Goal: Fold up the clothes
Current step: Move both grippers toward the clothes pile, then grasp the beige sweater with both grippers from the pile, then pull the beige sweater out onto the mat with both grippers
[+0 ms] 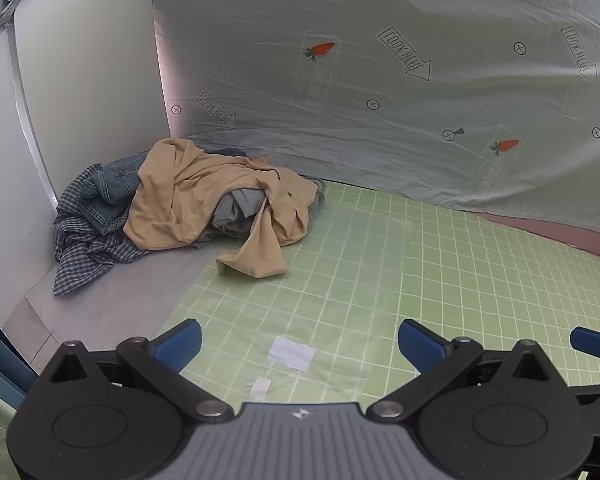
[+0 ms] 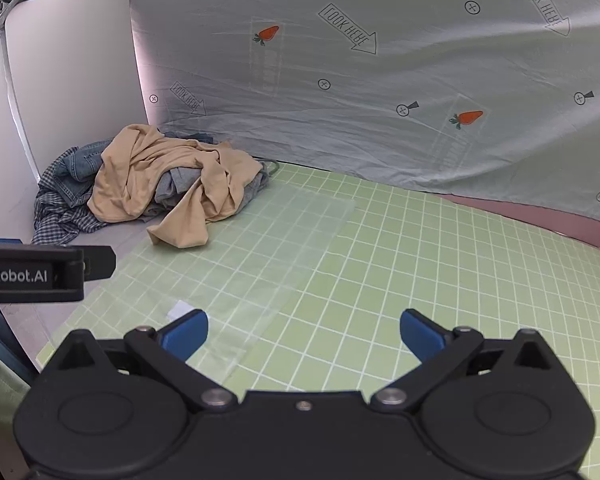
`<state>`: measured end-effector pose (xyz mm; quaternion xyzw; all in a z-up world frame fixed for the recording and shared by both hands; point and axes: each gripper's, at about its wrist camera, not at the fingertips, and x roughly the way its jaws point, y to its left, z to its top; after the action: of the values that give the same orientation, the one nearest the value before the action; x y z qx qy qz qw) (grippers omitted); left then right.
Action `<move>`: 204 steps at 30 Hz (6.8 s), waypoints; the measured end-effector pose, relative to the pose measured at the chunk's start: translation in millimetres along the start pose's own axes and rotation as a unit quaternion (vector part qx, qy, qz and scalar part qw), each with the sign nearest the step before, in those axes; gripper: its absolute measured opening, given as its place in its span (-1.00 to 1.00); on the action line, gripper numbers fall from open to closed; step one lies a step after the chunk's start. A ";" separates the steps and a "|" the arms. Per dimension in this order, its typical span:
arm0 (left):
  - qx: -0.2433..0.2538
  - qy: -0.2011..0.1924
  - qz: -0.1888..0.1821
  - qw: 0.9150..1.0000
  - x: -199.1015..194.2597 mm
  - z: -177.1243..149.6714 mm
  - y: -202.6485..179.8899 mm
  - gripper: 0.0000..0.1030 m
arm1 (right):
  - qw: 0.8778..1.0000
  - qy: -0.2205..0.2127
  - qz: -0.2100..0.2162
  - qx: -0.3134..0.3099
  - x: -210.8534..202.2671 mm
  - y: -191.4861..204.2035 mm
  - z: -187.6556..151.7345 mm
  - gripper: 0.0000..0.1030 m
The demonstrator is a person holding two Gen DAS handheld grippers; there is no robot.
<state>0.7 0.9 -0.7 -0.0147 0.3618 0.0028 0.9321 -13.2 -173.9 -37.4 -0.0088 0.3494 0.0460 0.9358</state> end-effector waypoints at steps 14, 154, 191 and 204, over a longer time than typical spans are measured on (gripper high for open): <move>-0.005 0.002 0.018 1.000 0.6 -0.8 13.8 1.00 | 1.000 -0.001 0.009 -0.013 -0.1 5.3 4.7 1.00; -0.054 0.200 -0.046 0.977 134.5 -70.2 -51.5 -0.68 | 0.933 0.060 -0.244 0.256 59.2 -280.8 -154.7 -0.78; -0.202 0.136 -0.041 0.969 244.6 33.4 63.8 0.51 | 0.911 0.089 -0.309 0.257 80.1 -243.1 -124.9 0.25; -0.187 0.153 -0.053 0.969 312.6 54.4 52.8 -0.25 | 0.891 0.130 -0.346 0.265 109.0 -255.4 -116.3 0.29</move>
<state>267.3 53.6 -172.8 -0.2084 0.4920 0.0193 0.8451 16.3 -425.1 -200.6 0.1134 0.4416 -0.3764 0.8065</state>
